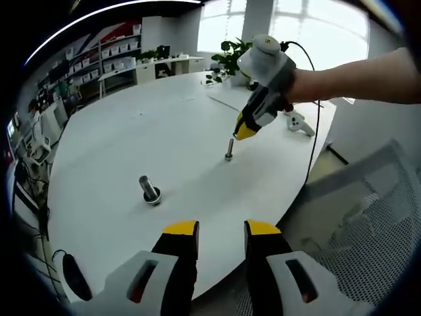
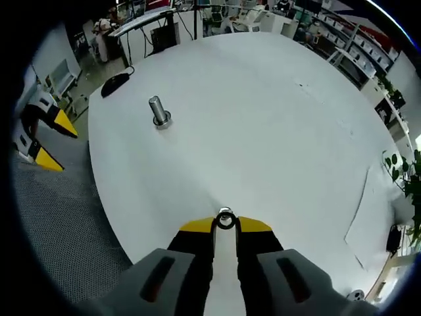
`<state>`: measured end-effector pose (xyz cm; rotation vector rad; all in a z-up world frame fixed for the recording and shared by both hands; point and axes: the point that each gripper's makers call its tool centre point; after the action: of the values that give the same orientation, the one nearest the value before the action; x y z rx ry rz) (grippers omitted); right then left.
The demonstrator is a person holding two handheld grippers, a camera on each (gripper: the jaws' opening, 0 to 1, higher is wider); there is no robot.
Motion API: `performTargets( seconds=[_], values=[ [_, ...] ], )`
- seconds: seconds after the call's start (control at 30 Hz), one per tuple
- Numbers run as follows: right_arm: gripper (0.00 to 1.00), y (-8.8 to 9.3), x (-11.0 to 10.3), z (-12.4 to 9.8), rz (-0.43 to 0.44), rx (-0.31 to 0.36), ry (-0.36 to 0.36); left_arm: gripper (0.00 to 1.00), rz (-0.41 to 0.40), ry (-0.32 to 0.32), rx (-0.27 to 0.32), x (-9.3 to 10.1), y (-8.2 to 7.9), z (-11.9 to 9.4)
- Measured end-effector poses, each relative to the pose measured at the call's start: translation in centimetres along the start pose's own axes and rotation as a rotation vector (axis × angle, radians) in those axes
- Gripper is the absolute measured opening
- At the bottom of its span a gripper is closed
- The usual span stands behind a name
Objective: Place the washer onto the threaded stud by aligning its center hole with the stud, sliding it down to the base, and recovering from edge contact or off-axis alignment until the washer reaches the visible bottom stop.
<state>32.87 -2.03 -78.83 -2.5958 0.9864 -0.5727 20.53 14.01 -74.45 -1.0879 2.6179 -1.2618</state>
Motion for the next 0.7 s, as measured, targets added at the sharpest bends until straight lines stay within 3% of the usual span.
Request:
performTargets(
  seconds=[0.7],
  values=[
    [0.14,-1.6,0.9,0.3,-0.027,0.009,0.01,0.26,-0.002,0.008,-0.01,0.2,0.3,0.1]
  ],
)
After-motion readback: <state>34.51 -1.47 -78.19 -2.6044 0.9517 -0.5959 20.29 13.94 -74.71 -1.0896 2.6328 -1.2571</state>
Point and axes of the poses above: the point that each gripper's makers call its tool centre point, and the gripper's own axes: z roughly forward along the fingers, x roughly to its right, y roughly out of its underside, and after that the axes turned 12 degrees about y, right-handed
